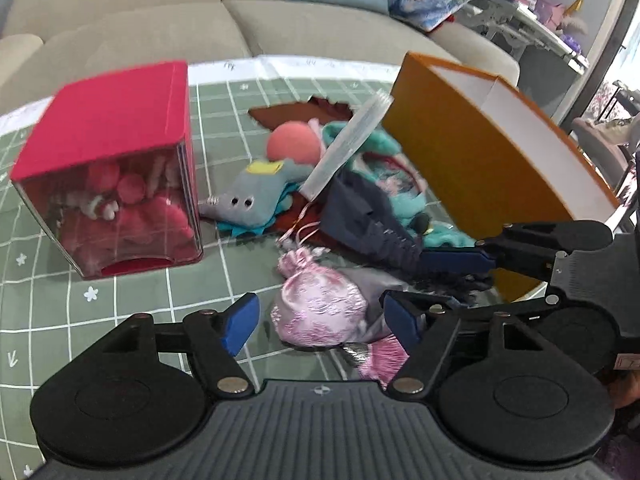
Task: Organize soft objects
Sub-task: 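Grasp the pink silk pouch with the left tool while the right tool grasps grey fabric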
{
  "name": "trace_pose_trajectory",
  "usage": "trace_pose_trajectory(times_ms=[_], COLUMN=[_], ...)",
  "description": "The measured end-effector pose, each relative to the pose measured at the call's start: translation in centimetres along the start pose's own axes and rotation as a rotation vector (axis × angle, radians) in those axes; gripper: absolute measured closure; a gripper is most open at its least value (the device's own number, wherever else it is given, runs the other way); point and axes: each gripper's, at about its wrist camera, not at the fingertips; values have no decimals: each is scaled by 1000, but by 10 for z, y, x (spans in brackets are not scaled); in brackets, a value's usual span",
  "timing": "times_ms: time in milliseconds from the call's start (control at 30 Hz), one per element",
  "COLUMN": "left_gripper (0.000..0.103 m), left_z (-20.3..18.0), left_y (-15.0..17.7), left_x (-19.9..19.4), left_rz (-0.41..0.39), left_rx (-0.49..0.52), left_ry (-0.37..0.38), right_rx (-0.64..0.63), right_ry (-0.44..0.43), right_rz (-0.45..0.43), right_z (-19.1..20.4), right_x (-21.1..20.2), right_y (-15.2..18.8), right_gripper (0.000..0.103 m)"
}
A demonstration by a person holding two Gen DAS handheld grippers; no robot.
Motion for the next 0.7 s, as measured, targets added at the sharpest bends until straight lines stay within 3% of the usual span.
trace_pose_trajectory(times_ms=[200, 400, 533, 600, 667, 700], left_gripper=[14, 14, 13, 22, 43, 48], left_z=[7, 11, -1, -4, -5, -5], left_y=[2, 3, 4, 6, 6, 7], left_x=[23, 43, 46, 46, 45, 44], left_rz=[57, 91, 45, 14, 6, 4], left_rx=[-41, -105, -63, -50, -35, -33], left_ry=[3, 15, -19, -18, -14, -12], right_rx=[30, 59, 38, 29, 19, 19], right_ry=[-48, -59, -48, -43, -37, -37], right_rz=[67, 81, 70, 69, 66, 66], right_z=[-11, -17, -13, -11, -11, -11], right_x=[29, 37, 37, 36, 35, 35], right_y=[1, 6, 8, 8, 9, 8], right_gripper=[80, 84, 84, 85, 86, 87])
Point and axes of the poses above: each gripper's, at about its wrist camera, not at the fingertips, and x roughly the way its jaws point, z to its left, y to its underside, and after that the axes turned 9 degrees about -y, right-handed
